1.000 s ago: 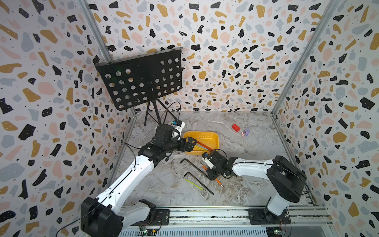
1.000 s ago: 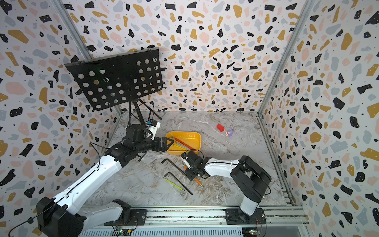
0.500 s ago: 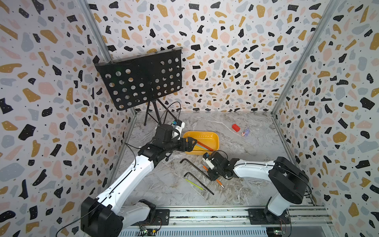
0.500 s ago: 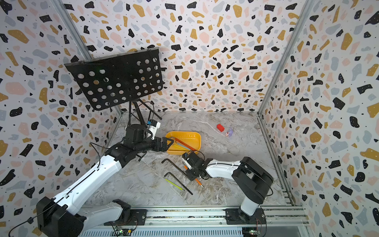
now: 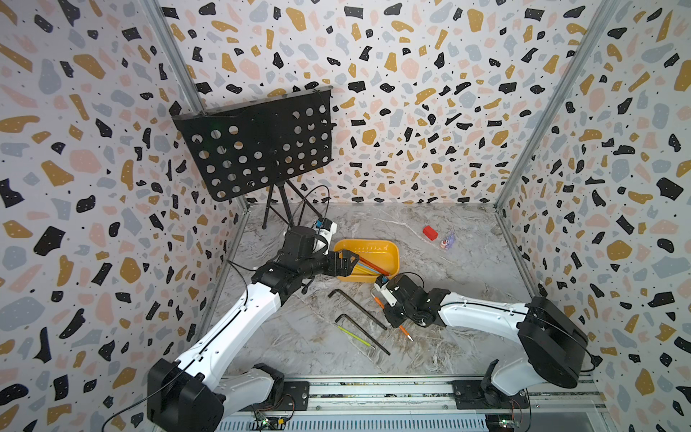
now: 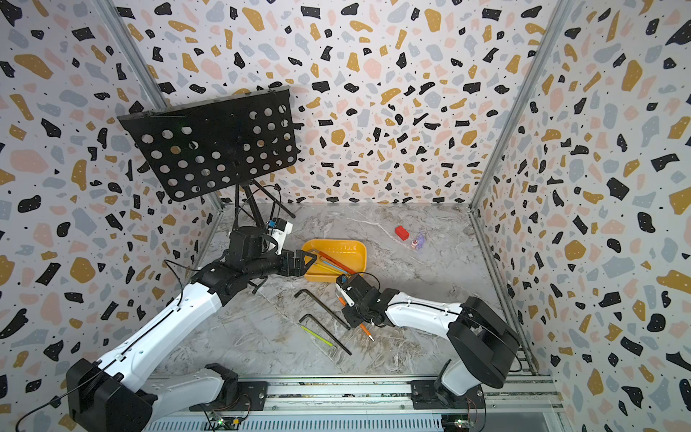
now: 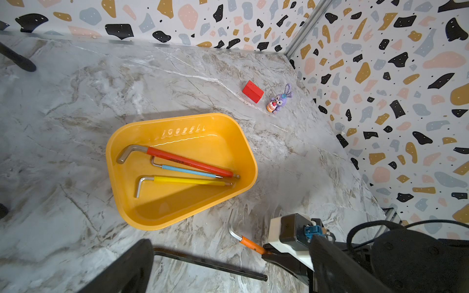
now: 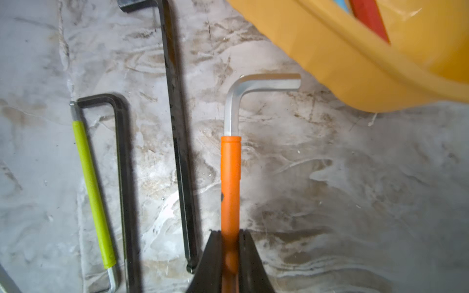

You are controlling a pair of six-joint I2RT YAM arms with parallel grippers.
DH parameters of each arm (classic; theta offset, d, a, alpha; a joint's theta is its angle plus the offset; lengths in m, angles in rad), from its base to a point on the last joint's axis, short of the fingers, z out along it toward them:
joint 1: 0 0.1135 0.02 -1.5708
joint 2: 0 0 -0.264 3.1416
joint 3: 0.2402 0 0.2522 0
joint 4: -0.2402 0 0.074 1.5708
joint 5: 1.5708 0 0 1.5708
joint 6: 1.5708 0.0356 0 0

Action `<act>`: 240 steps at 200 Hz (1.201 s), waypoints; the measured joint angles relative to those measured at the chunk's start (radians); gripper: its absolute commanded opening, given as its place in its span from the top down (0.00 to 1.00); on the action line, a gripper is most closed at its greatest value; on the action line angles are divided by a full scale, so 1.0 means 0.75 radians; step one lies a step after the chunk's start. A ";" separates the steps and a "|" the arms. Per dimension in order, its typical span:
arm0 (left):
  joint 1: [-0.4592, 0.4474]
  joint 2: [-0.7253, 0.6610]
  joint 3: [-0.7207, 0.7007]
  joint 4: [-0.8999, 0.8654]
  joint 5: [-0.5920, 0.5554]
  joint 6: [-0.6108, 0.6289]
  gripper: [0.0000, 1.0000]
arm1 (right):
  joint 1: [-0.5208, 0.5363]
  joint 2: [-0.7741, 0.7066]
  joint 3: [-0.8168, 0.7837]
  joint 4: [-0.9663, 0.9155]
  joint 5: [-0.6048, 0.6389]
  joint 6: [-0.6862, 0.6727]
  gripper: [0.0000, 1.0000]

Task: Put the hex key on the desktop into the storage box
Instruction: Pick up the Allen key from the center of the board.

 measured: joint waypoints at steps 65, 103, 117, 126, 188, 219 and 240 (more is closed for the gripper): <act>0.000 0.000 0.000 0.000 0.001 0.000 0.00 | 0.000 -0.086 -0.001 -0.052 0.036 -0.006 1.00; 0.000 0.000 0.000 0.000 0.002 -0.001 0.00 | 0.000 -0.111 -0.001 -0.081 0.047 -0.011 1.00; 0.000 0.000 0.000 0.000 0.006 0.000 0.00 | 0.000 -0.119 0.000 -0.087 0.048 -0.013 1.00; 0.000 0.000 0.000 0.000 0.007 -0.001 0.00 | 0.000 -0.122 0.001 -0.090 0.049 -0.016 1.00; 0.000 0.002 0.000 -0.001 0.019 -0.001 0.00 | -0.008 -0.151 0.027 -0.107 0.052 -0.025 1.00; 0.000 0.006 0.000 -0.002 0.033 -0.001 0.00 | -0.022 -0.173 0.058 -0.109 0.052 -0.031 1.00; 0.000 0.006 0.000 -0.003 0.036 -0.001 0.00 | -0.040 -0.175 0.073 -0.109 0.051 -0.032 1.00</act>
